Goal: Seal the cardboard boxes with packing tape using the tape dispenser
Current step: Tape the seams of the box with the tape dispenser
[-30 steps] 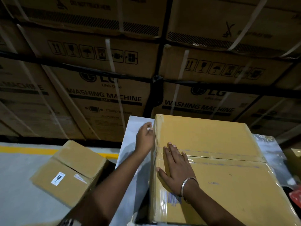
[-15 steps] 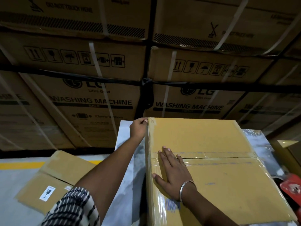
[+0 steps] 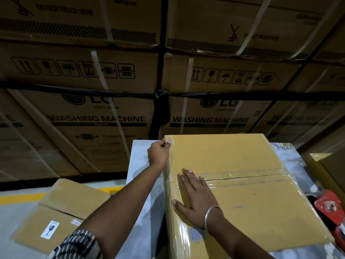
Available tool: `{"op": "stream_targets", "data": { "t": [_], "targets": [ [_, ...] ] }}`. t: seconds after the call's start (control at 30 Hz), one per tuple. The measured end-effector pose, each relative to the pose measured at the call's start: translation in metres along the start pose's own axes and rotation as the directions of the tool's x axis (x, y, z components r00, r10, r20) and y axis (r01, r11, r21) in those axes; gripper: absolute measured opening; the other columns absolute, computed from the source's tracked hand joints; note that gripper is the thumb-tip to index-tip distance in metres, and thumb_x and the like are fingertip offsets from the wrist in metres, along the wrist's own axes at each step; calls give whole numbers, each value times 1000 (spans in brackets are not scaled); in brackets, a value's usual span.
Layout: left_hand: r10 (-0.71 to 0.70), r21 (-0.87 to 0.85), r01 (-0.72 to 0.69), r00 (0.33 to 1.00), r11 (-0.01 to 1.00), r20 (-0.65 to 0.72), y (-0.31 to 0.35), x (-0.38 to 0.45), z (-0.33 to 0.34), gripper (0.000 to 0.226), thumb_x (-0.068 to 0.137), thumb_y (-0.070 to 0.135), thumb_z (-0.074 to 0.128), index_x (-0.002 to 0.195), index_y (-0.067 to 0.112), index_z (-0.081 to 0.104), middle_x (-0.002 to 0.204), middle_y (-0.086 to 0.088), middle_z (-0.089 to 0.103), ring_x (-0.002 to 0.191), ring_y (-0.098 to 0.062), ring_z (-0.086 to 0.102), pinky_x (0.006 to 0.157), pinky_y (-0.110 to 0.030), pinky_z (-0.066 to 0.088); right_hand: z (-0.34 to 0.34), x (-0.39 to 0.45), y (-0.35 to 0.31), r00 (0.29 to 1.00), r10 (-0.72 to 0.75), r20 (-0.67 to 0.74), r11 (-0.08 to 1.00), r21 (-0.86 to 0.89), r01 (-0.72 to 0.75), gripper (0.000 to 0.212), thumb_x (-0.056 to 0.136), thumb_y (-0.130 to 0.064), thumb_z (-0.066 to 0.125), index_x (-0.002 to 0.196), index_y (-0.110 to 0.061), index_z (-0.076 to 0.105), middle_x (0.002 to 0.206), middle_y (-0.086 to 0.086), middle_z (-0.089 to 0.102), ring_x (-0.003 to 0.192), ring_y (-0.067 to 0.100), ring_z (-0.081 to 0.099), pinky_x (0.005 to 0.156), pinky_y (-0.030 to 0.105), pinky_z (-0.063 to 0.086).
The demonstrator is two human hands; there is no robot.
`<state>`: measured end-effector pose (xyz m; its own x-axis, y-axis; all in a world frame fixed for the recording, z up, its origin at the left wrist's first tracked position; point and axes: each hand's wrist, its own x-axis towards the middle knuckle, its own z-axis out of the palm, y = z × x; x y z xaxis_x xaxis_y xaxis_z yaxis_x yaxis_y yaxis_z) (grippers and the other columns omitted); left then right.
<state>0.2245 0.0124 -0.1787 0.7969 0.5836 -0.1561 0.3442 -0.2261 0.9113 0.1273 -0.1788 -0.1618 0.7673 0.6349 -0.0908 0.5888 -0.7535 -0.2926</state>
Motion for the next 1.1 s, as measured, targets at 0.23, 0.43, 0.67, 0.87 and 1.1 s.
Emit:
{"op": "stream_targets", "data": {
  "t": [0.23,0.43,0.67,0.87,1.1],
  "targets": [
    [-43,75,45,999,996,-27,7,13,-8,27,87,37,75,97,12,79,94,-6,75,96,-27,67,78,-29,50,12,-11,1,926,201,-320,977,-3,-213,64,90,-58,47,123,-8,69,132,12,66,115,30,66,93,43,56],
    [44,246,-33,998,969,-38,19,2,-2,37,95,21,61,129,6,62,135,-12,58,122,-35,55,89,-36,45,15,-10,3,930,182,-321,977,-48,-207,64,87,-58,46,117,-9,73,127,9,70,115,25,69,90,44,57],
    [165,403,-303,925,864,341,28,27,-9,51,93,6,46,144,12,52,144,-13,52,129,-33,49,102,-39,45,9,-10,5,967,161,-199,987,59,-153,120,77,-94,7,145,-7,54,153,10,48,145,25,43,118,39,15],
    [180,434,-266,957,861,228,10,-2,-40,45,89,5,47,133,9,58,130,-14,55,117,-35,54,87,-36,45,13,-22,23,927,78,-366,984,180,-11,63,87,-64,53,122,-16,73,132,2,68,125,17,63,105,42,51],
    [202,449,-235,972,862,119,-38,-77,-97,28,91,8,55,118,6,63,110,-16,57,100,-37,56,76,-36,41,9,-40,61,878,-112,-465,984,70,162,53,92,-56,60,114,-10,73,111,11,66,103,26,61,87,33,54]
  ]
}}
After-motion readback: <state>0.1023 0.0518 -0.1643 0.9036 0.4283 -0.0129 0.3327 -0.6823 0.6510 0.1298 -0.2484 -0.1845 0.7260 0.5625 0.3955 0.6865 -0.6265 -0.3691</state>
